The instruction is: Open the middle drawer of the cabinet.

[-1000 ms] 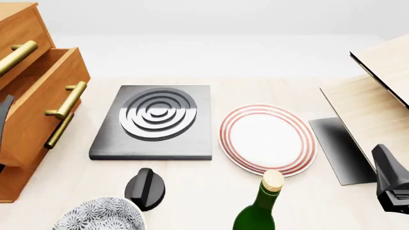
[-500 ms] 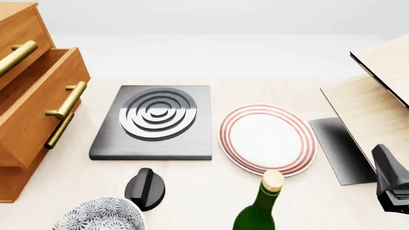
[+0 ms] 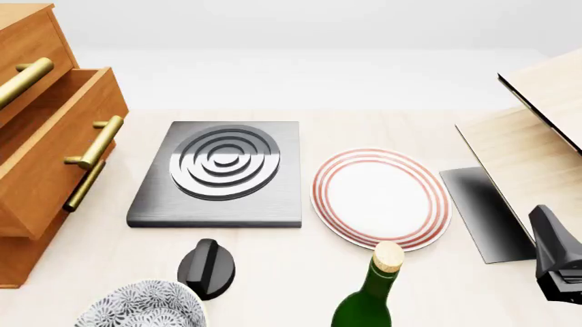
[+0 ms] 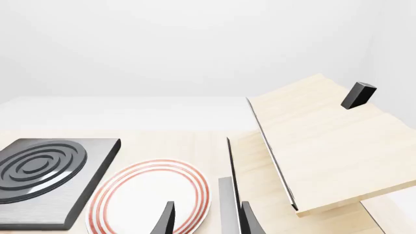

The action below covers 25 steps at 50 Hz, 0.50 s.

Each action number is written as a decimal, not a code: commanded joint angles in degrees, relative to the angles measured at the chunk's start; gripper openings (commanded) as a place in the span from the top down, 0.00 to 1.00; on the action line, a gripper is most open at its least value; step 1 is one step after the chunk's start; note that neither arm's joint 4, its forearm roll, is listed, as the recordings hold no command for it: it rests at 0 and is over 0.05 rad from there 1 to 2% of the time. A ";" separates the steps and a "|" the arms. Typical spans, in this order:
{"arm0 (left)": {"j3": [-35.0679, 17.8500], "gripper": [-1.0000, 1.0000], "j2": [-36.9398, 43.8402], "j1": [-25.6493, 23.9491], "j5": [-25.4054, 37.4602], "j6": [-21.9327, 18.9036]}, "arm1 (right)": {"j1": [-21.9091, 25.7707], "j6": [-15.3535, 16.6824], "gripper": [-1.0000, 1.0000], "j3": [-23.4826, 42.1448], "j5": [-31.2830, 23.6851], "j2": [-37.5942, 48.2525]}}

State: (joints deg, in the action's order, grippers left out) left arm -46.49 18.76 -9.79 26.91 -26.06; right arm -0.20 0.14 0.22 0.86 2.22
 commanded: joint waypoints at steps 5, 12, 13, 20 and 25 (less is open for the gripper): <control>-6.10 0.00 3.48 1.98 5.61 7.73 | 0.04 -0.09 0.00 -0.02 -0.27 -0.56; -8.22 0.00 4.09 5.21 7.56 11.73 | 0.04 -0.10 0.00 -0.01 -0.34 -0.62; -8.43 0.00 4.41 5.49 7.78 12.39 | 0.05 -0.08 0.00 -0.01 -0.34 -0.62; -9.02 0.00 4.35 7.08 8.20 13.30 | 0.05 -0.09 0.00 -0.01 -0.36 -0.64; -9.37 0.00 4.87 8.39 8.73 14.11 | 0.05 -0.08 0.00 -0.01 -0.36 -0.63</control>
State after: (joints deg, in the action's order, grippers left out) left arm -54.63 22.88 -3.59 34.29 -14.55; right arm -0.20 0.14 0.22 0.74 2.11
